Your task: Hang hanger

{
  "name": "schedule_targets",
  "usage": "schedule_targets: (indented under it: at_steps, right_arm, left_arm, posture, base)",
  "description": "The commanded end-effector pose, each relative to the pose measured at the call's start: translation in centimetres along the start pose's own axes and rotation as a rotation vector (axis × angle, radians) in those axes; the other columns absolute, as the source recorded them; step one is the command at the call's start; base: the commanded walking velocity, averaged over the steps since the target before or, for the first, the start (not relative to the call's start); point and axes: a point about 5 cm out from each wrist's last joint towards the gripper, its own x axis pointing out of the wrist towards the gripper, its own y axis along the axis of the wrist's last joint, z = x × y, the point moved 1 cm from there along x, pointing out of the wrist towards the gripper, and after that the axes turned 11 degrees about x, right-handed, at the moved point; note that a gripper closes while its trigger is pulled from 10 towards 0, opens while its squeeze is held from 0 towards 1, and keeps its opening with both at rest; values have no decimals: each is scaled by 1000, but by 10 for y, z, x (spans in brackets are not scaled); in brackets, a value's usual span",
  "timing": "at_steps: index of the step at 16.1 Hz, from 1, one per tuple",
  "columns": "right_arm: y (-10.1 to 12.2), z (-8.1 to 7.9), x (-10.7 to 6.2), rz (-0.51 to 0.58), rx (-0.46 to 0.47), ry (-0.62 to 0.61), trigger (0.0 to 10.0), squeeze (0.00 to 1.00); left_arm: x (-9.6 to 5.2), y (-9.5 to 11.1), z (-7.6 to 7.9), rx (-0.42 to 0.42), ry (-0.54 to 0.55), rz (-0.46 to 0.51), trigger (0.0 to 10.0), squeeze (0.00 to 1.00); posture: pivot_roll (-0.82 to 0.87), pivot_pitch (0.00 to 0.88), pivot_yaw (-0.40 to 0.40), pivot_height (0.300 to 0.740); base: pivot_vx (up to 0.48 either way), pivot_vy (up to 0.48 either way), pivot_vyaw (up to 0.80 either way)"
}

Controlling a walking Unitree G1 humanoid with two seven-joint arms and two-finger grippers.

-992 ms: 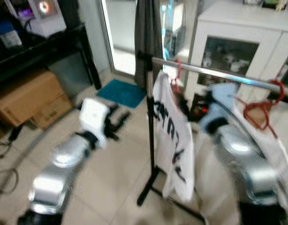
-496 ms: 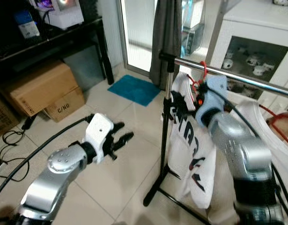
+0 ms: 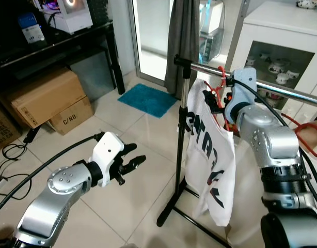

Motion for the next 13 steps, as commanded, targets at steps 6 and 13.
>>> schedule_targets:
  at_steps: [6, 13]
  right_arm:
    - [-5, 5, 13, -35, 69, 9, 0, 0]
    - [-4, 13, 21, -62, 72, 11, 0, 0]
  left_arm:
    - [3, 23, 2, 17, -46, 139, 10000, 0]
    - [2, 26, 1, 23, -56, 154, 10000, 0]
  posture:
    - [-42, 0, 70, 740]
    - [-40, 0, 70, 740]
  base:
    - [0, 0, 0]
    - [0, 0, 0]
